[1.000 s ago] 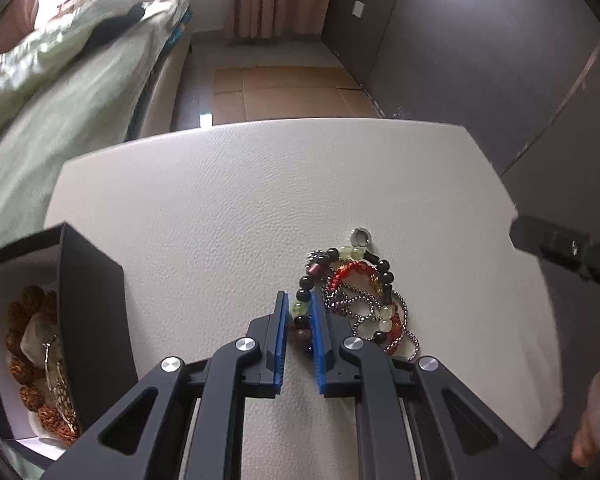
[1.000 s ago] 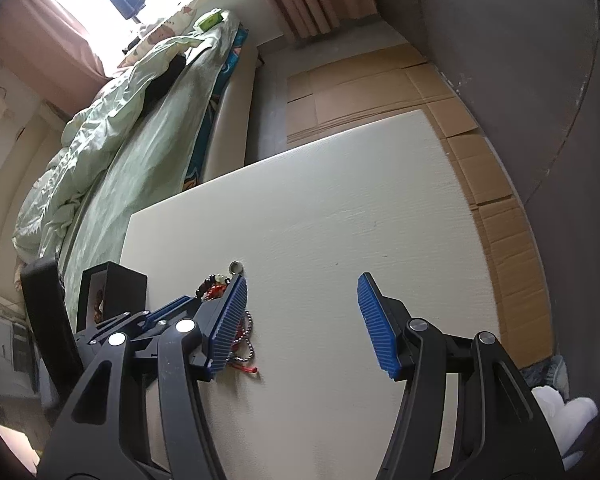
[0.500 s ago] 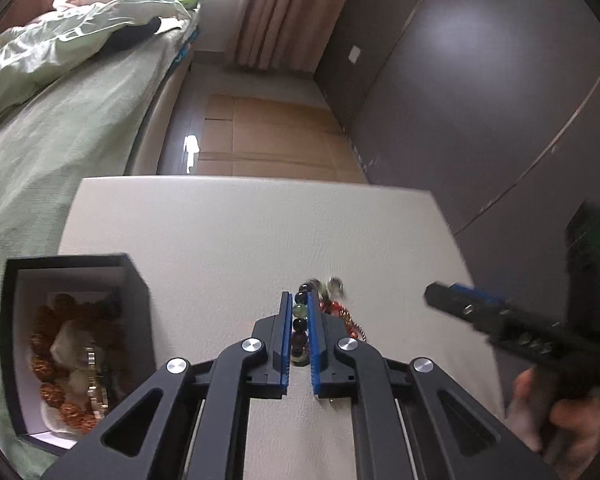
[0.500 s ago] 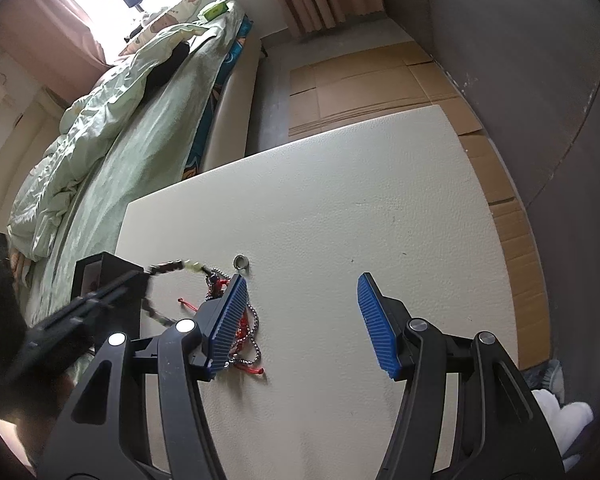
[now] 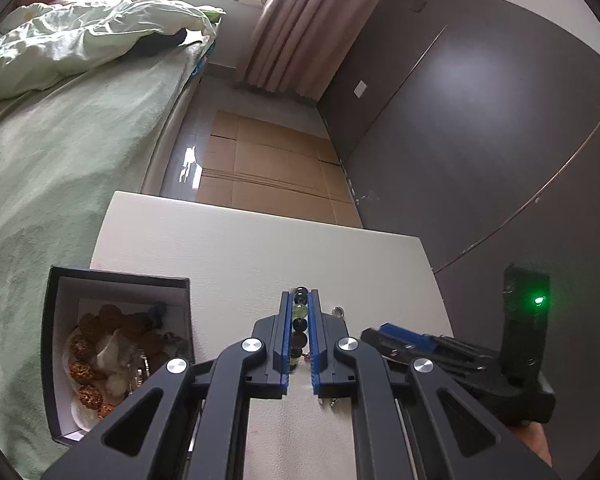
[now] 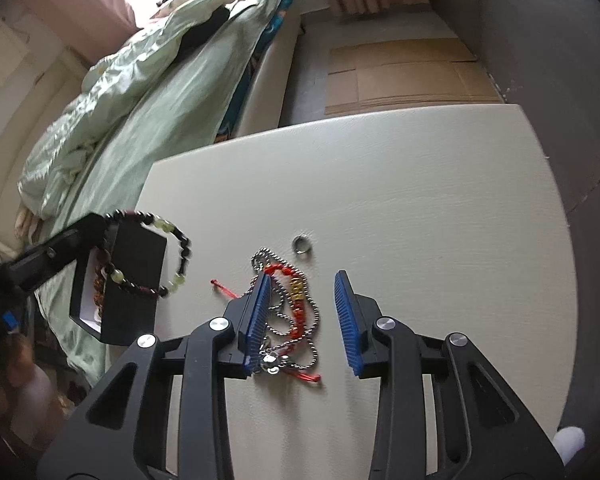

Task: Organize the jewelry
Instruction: 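Grasp a bead bracelet with the left gripper while the right gripper grasps a red bead bracelet, then carry both bracelets into the black box and open both grippers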

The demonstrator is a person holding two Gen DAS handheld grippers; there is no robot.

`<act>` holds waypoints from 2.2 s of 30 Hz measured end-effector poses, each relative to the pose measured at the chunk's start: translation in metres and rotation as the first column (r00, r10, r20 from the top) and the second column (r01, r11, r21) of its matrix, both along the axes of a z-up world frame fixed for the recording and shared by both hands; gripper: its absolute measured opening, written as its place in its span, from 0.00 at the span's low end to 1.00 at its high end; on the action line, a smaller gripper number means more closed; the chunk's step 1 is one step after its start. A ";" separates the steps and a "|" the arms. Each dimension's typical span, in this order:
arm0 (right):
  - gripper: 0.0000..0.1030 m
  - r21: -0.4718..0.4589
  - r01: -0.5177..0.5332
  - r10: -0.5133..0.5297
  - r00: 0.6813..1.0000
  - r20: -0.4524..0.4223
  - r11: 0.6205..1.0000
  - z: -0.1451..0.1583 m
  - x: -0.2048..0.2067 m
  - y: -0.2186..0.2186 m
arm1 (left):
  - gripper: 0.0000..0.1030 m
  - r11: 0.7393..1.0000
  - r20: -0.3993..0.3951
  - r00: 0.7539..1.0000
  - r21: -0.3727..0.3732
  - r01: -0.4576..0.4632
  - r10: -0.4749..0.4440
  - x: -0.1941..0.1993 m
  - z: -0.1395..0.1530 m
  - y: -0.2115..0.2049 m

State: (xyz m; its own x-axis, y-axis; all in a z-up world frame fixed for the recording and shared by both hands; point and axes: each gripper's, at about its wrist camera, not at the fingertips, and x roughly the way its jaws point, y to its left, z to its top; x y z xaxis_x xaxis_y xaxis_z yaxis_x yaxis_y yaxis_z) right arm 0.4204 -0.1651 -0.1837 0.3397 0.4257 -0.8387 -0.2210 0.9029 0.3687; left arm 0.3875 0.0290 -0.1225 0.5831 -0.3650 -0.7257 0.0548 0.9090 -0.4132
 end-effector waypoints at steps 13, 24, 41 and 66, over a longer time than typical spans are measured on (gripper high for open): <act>0.08 -0.123 -0.039 0.037 0.999 -0.020 0.992 -0.019 0.005 0.034 | 0.05 1.000 0.004 1.000 -0.031 0.007 -0.006 -0.009 0.003 0.014; 0.08 -0.023 0.017 -0.016 0.999 0.035 1.000 0.014 -0.010 0.017 | 0.05 0.999 0.039 0.999 -0.048 -0.018 0.020 -0.021 0.024 0.028; 0.08 0.092 0.026 -0.047 0.971 0.233 0.995 0.106 -0.062 0.025 | 0.05 0.994 0.078 0.992 -0.052 -0.092 0.096 -0.053 0.048 0.067; 0.08 0.209 -0.123 0.049 0.944 0.327 0.970 0.129 -0.078 0.117 | 0.54 0.957 0.083 0.954 -0.063 -0.282 0.287 -0.072 0.054 0.135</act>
